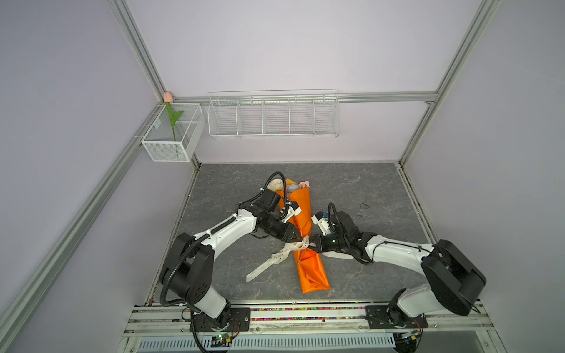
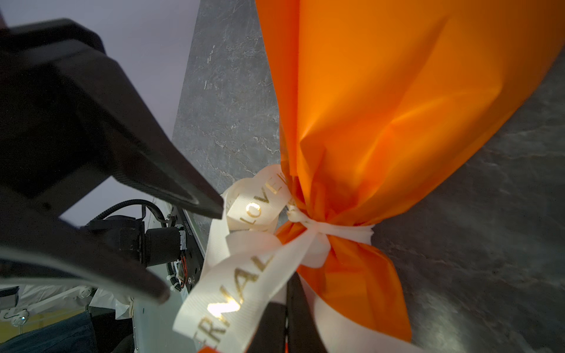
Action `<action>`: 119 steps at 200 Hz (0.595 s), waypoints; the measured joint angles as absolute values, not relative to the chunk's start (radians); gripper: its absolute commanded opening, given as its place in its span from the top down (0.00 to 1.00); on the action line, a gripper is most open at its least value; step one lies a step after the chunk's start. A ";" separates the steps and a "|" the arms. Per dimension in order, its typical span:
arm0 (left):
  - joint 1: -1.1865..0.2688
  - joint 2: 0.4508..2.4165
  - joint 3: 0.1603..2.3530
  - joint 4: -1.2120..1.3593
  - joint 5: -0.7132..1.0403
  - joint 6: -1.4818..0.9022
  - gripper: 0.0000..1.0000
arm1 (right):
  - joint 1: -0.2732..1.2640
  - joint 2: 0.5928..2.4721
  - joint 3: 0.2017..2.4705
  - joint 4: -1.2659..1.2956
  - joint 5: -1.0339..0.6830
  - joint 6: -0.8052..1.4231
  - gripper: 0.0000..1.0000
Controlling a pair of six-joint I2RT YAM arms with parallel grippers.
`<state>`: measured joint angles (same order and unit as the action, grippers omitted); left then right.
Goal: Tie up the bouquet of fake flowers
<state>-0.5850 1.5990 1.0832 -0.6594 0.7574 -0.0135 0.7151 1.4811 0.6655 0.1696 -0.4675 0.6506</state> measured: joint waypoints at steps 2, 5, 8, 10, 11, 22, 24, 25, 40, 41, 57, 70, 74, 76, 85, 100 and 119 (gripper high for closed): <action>-0.586 1.601 1.083 -0.661 0.757 -0.014 0.61 | 0.715 1.481 0.665 0.170 -0.467 0.651 0.94; -0.587 1.604 1.083 -0.664 0.757 -0.012 0.61 | 0.715 1.481 0.665 0.170 -0.467 0.651 0.93; -0.588 1.606 1.083 -0.666 0.756 -0.011 0.61 | 0.715 1.481 0.665 0.170 -0.467 0.651 0.93; -0.589 1.607 1.083 -0.668 0.756 -0.010 0.61 | 0.715 1.481 0.665 0.170 -0.467 0.651 0.93; -0.590 1.608 1.083 -0.669 0.756 -0.010 0.61 | 0.715 1.481 0.665 0.170 -0.467 0.651 0.93; -0.594 1.612 1.084 -0.677 0.750 -0.006 0.61 | 0.715 1.481 0.665 0.170 -0.467 0.651 0.93; -0.595 1.612 1.084 -0.678 0.748 -0.006 0.61 | 0.715 1.481 0.665 0.170 -0.468 0.651 0.93; -0.595 1.612 1.084 -0.679 0.748 -0.006 0.61 | 0.715 1.481 0.665 0.170 -0.468 0.651 0.94; -0.599 1.612 1.084 -0.682 0.746 -0.002 0.62 | 0.715 1.481 0.665 0.170 -0.468 0.651 0.93; -0.599 1.612 1.084 -0.682 0.746 -0.002 0.62 | 0.715 1.481 0.665 0.170 -0.468 0.651 0.93; -0.602 1.614 1.087 -0.687 0.749 0.005 0.64 | 0.715 1.481 0.665 0.170 -0.468 0.651 0.93; -0.603 1.623 1.099 -0.699 0.750 0.013 0.66 | 0.715 1.481 0.665 0.170 -0.468 0.651 0.93; -0.603 1.627 1.104 -0.702 0.750 0.014 0.67 | 0.715 1.481 0.665 0.170 -0.468 0.651 0.93; -0.603 1.629 1.106 -0.702 0.751 0.016 0.67 | 0.715 1.481 0.665 0.170 -0.468 0.651 0.93; -0.603 1.637 1.113 -0.706 0.752 0.021 0.71 | 0.715 1.481 0.665 0.170 -0.468 0.651 0.93; -0.605 1.646 1.115 -0.713 0.754 0.028 0.71 | 0.715 1.481 0.665 0.170 -0.468 0.651 0.93; -0.607 1.649 1.116 -0.723 0.759 0.036 0.72 | 0.715 1.481 0.665 0.170 -0.468 0.651 0.93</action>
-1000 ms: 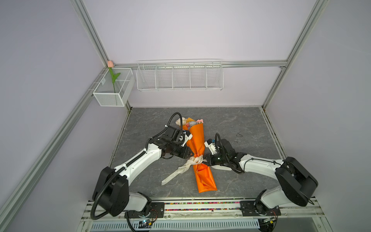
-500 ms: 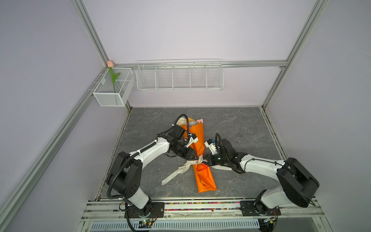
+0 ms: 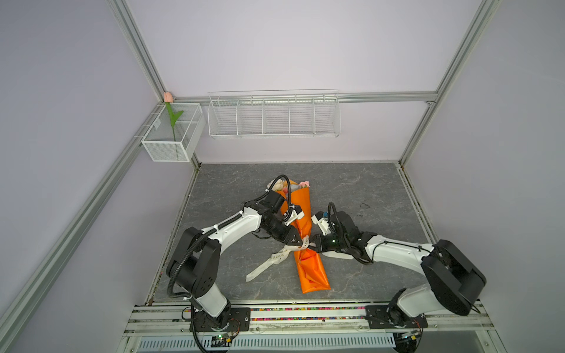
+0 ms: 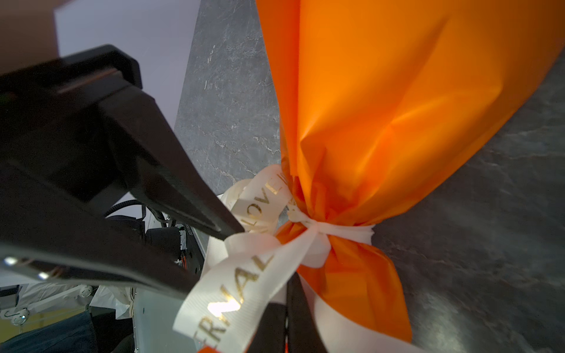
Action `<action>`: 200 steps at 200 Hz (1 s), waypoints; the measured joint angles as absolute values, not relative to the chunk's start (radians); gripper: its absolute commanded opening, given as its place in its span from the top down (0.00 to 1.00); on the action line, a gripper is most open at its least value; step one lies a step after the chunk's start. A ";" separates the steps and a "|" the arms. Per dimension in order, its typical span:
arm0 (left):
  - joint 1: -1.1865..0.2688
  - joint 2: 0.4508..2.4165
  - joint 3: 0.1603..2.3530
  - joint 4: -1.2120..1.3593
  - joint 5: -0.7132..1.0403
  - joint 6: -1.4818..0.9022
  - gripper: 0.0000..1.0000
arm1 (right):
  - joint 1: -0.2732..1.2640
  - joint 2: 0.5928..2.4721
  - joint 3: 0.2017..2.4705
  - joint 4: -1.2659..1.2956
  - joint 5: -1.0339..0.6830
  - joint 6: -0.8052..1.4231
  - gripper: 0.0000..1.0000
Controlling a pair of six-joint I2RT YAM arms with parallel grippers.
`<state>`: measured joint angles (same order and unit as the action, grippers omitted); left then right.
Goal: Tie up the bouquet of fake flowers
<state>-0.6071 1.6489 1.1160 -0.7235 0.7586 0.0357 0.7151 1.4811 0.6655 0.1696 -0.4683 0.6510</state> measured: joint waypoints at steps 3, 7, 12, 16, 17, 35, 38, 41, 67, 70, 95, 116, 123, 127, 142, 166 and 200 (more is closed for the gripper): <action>-0.607 1.649 1.117 -0.725 0.759 0.037 0.72 | 0.715 1.481 0.665 0.170 -0.468 0.651 0.93; -0.607 1.650 1.118 -0.727 0.760 0.039 0.71 | 0.715 1.481 0.665 0.170 -0.468 0.651 0.93; -0.608 1.651 1.119 -0.730 0.761 0.039 0.71 | 0.715 1.481 0.665 0.170 -0.468 0.651 0.93; -0.609 1.652 1.120 -0.731 0.761 0.039 0.70 | 0.715 1.481 0.665 0.170 -0.468 0.651 0.93; -0.609 1.652 1.121 -0.731 0.761 0.039 0.70 | 0.715 1.481 0.665 0.170 -0.468 0.651 0.93; -0.609 1.659 1.124 -0.733 0.767 0.041 0.68 | 0.715 1.481 0.665 0.170 -0.468 0.651 0.93; -0.609 1.661 1.125 -0.734 0.768 0.042 0.68 | 0.715 1.481 0.665 0.170 -0.468 0.651 0.93; -0.609 1.662 1.126 -0.735 0.768 0.042 0.67 | 0.715 1.481 0.665 0.170 -0.468 0.651 0.93; -0.609 1.673 1.133 -0.735 0.768 0.044 0.68 | 0.715 1.481 0.665 0.170 -0.469 0.651 0.93; -0.609 1.673 1.134 -0.735 0.768 0.044 0.68 | 0.715 1.481 0.665 0.170 -0.468 0.651 0.93; -0.610 1.673 1.135 -0.736 0.768 0.049 0.78 | 0.715 1.481 0.665 0.170 -0.469 0.651 0.93; -0.610 1.673 1.136 -0.738 0.768 0.055 0.87 | 0.715 1.481 0.665 0.170 -0.469 0.651 0.94; -0.610 1.673 1.136 -0.739 0.768 0.058 0.92 | 0.715 1.481 0.665 0.170 -0.469 0.651 0.93; -0.610 1.673 1.136 -0.739 0.768 0.060 0.94 | 0.715 1.481 0.665 0.170 -0.469 0.651 0.93; -0.610 1.674 1.137 -0.744 0.768 0.064 1.00 | 0.715 1.481 0.665 0.169 -0.469 0.651 0.93; -0.610 1.674 1.141 -0.746 0.759 0.065 1.00 | 0.715 1.481 0.665 0.169 -0.469 0.651 0.93; -0.610 1.665 1.141 -0.732 0.735 0.053 1.00 | 0.715 1.481 0.667 0.154 -0.469 0.648 0.82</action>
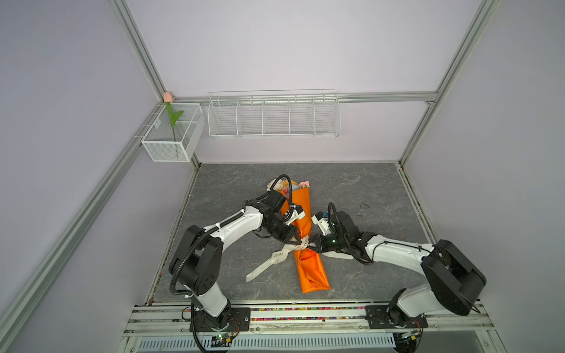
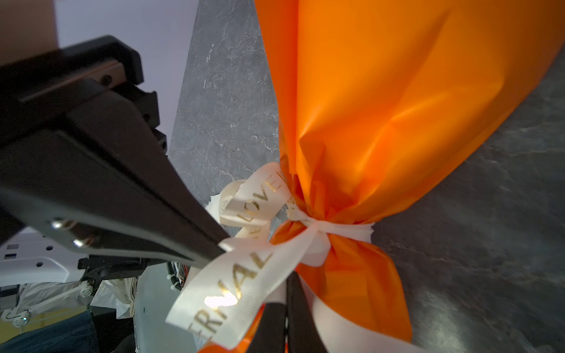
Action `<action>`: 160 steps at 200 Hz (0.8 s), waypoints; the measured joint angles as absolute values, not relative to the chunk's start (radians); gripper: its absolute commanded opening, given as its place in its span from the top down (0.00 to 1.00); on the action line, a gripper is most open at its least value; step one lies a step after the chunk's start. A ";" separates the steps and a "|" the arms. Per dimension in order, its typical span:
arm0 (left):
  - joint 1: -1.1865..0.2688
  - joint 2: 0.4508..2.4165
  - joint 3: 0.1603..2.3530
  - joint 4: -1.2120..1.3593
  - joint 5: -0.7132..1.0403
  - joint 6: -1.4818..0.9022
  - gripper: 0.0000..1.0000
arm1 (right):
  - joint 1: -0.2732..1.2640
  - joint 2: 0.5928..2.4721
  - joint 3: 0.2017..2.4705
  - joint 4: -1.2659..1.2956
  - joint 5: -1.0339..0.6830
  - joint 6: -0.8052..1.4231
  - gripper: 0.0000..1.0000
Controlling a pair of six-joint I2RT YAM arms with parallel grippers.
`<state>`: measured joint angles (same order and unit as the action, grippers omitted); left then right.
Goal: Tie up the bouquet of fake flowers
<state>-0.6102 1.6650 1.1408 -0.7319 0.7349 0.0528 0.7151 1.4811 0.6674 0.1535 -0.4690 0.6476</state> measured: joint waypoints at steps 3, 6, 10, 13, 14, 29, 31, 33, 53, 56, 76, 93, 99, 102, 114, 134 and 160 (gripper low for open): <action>-0.610 1.662 1.141 -0.731 0.731 0.051 1.00 | 0.715 1.481 0.667 0.152 -0.468 0.653 0.82; -0.610 1.660 1.141 -0.730 0.727 0.048 1.00 | 0.715 1.481 0.669 0.148 -0.467 0.649 0.82; -0.610 1.655 1.141 -0.728 0.719 0.044 1.00 | 0.715 1.481 0.669 0.145 -0.466 0.651 0.81; -0.610 1.652 1.141 -0.727 0.714 0.041 1.00 | 0.715 1.480 0.670 0.142 -0.465 0.649 0.79; -0.610 1.651 1.141 -0.727 0.712 0.040 1.00 | 0.715 1.480 0.670 0.141 -0.465 0.649 0.78; -0.610 1.631 1.141 -0.720 0.681 0.029 1.00 | 0.715 1.465 0.670 0.120 -0.452 0.649 0.70; -0.610 1.628 1.141 -0.718 0.676 0.026 1.00 | 0.715 1.462 0.670 0.114 -0.447 0.651 0.70; -0.610 1.626 1.141 -0.717 0.672 0.024 1.00 | 0.715 1.457 0.671 0.109 -0.443 0.647 0.70; -0.606 1.607 1.141 -0.705 0.643 0.007 1.00 | 0.715 1.395 0.672 0.045 -0.397 0.641 0.60; -0.604 1.605 1.141 -0.704 0.641 0.007 1.00 | 0.715 1.384 0.672 0.035 -0.391 0.640 0.59; -0.598 1.604 1.141 -0.691 0.636 -0.008 1.00 | 0.715 1.296 0.676 -0.036 -0.334 0.625 0.53; -0.596 1.604 1.141 -0.680 0.638 -0.016 1.00 | 0.722 1.240 0.686 -0.081 -0.304 0.601 0.53; -0.596 1.604 1.141 -0.677 0.638 -0.022 1.00 | 0.733 1.226 0.694 -0.097 -0.288 0.590 0.53; -0.596 1.604 1.141 -0.675 0.638 -0.023 1.00 | 0.740 1.221 0.698 -0.102 -0.281 0.587 0.54; -0.596 1.604 1.141 -0.666 0.632 -0.036 1.00 | 0.782 1.208 0.710 -0.120 -0.243 0.566 0.55; -0.596 1.591 1.140 -0.639 0.624 -0.056 1.00 | 0.857 1.203 0.724 -0.128 -0.189 0.556 0.64; -0.596 1.562 1.140 -0.618 0.614 -0.071 1.00 | 0.922 1.205 0.717 -0.083 -0.126 0.610 0.68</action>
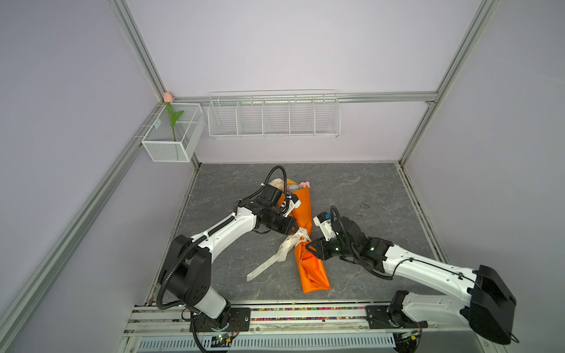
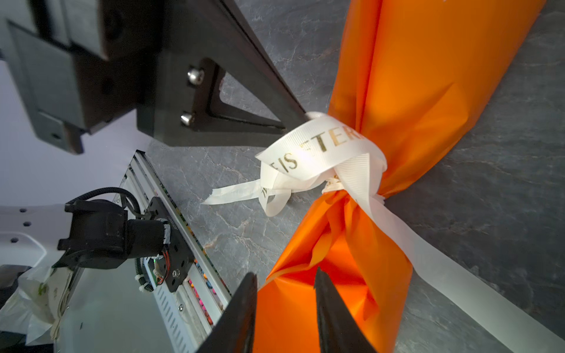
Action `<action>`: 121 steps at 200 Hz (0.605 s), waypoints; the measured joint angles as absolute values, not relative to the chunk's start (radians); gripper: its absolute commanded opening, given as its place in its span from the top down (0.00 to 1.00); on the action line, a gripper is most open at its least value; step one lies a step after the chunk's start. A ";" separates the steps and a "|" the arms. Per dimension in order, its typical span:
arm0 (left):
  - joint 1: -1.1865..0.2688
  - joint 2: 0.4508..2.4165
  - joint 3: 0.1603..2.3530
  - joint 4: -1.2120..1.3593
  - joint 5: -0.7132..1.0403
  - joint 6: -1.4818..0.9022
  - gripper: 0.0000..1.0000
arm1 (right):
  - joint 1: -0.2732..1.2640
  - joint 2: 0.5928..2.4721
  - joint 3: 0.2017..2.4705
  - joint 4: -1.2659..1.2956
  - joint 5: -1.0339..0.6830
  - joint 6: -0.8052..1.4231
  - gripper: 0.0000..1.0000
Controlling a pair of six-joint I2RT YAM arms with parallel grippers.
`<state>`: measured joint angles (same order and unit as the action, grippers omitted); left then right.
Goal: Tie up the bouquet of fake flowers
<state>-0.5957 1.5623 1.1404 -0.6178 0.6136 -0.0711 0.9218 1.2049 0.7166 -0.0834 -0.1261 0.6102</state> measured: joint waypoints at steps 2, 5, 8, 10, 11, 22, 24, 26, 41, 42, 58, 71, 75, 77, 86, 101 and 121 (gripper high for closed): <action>-0.596 1.561 1.140 -0.617 0.614 -0.072 1.00 | 0.927 1.205 0.715 -0.076 -0.121 0.617 0.68; -0.596 1.561 1.140 -0.616 0.614 -0.072 1.00 | 0.937 1.209 0.715 -0.067 -0.118 0.623 0.68; -0.596 1.561 1.140 -0.615 0.614 -0.072 1.00 | 0.945 1.212 0.715 -0.059 -0.110 0.630 0.69; -0.596 1.561 1.140 -0.614 0.615 -0.073 1.00 | 0.951 1.216 0.715 -0.052 -0.108 0.635 0.68; -0.596 1.561 1.140 -0.614 0.615 -0.073 1.00 | 0.954 1.217 0.715 -0.050 -0.107 0.636 0.68; -0.596 1.563 1.140 -0.612 0.619 -0.075 1.00 | 0.992 1.247 0.719 -0.020 -0.081 0.658 0.68; -0.596 1.563 1.140 -0.612 0.620 -0.075 1.00 | 1.003 1.257 0.720 -0.014 -0.074 0.662 0.68; -0.596 1.563 1.140 -0.611 0.621 -0.075 1.00 | 1.014 1.265 0.721 -0.009 -0.064 0.665 0.68; -0.596 1.563 1.140 -0.611 0.629 -0.075 1.00 | 1.079 1.324 0.728 0.014 -0.014 0.685 0.69; -0.596 1.564 1.140 -0.611 0.630 -0.075 1.00 | 1.084 1.329 0.729 0.015 -0.010 0.686 0.69; -0.596 1.576 1.141 -0.614 0.643 -0.074 1.00 | 1.135 1.381 0.739 0.031 0.037 0.721 0.68; -0.596 1.590 1.142 -0.620 0.650 -0.073 1.00 | 1.146 1.414 0.739 0.063 0.068 0.755 0.66; -0.596 1.595 1.142 -0.622 0.652 -0.073 1.00 | 1.145 1.422 0.739 0.073 0.078 0.765 0.64; -0.596 1.598 1.142 -0.623 0.653 -0.072 1.00 | 1.146 1.427 0.739 0.080 0.084 0.777 0.64; -0.596 1.608 1.142 -0.626 0.657 -0.071 1.00 | 1.148 1.441 0.739 0.101 0.112 0.810 0.62; -0.596 1.618 1.142 -0.629 0.664 -0.072 1.00 | 1.156 1.456 0.735 0.157 0.173 0.876 0.61; -0.596 1.620 1.142 -0.630 0.684 -0.072 1.00 | 1.179 1.468 0.720 0.232 0.249 0.982 0.57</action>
<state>-0.5961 1.6199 1.1416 -0.6296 0.6842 -0.0715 1.1790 1.4681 0.7200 0.2317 0.2485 0.9821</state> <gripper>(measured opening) 0.047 0.424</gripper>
